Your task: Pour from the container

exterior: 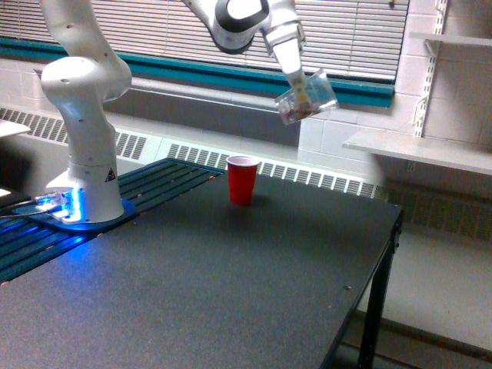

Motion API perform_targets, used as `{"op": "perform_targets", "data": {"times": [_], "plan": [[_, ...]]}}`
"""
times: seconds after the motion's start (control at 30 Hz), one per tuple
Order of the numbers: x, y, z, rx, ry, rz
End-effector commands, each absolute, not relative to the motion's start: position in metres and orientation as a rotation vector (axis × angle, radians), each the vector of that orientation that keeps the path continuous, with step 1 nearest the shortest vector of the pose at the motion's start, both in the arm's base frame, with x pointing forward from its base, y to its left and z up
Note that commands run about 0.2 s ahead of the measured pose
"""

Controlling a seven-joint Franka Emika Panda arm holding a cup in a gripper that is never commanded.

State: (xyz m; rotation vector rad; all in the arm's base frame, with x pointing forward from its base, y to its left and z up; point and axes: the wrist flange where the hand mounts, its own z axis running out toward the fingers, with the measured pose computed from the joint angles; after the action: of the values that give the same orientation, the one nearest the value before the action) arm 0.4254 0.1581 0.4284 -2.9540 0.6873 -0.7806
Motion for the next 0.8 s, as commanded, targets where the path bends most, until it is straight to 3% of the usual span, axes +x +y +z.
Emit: {"op": "perform_targets", "data": {"times": [0.03,0.8], "plan": [[0.401,0.184,0.415,-2.961,0.656,-0.771],[0.326,0.248,0.388,-3.009,0.505,-0.714]]}}
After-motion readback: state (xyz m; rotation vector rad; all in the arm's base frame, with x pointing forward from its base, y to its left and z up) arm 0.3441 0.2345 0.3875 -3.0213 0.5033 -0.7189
